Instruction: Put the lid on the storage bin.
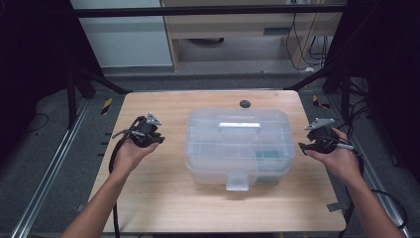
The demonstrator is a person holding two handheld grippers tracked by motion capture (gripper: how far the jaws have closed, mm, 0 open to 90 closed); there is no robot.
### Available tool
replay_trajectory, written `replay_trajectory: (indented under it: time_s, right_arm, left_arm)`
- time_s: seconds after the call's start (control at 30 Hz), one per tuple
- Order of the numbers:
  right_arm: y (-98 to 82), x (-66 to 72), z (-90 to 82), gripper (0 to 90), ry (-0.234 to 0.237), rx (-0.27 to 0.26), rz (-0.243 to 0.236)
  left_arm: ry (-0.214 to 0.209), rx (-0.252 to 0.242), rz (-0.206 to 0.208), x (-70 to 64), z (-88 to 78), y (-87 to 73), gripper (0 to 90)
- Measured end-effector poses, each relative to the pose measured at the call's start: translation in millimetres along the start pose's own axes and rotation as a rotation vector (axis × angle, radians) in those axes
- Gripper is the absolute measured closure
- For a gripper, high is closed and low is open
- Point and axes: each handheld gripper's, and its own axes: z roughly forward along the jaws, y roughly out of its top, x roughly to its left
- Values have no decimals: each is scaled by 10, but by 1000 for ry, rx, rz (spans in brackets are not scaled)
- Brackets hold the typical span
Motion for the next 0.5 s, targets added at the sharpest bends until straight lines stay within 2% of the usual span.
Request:
replay_trajectory:
  time_s: [0.1, 0.17, 0.2, 0.4, 0.5]
  right_arm:
    - [-12, -39, 70, 299, 11, -9, 41]
    - [-12, -47, 86, 296, 13, -11, 54]
    - [-10, -59, 115, 288, 18, -13, 68]
    - [-10, -53, 199, 246, 21, -25, 104]
    - [-30, -46, 256, 205, 39, -38, 122]
  left_arm:
    - [38, -3, -17, 28, 82, -18, 463]
    - [43, 5, -22, 41, 106, -28, 382]
    - [47, 7, -43, 64, 157, -52, 339]
    - [54, 30, -109, 130, 328, -168, 192]
    - [41, 67, -127, 151, 430, -238, 128]
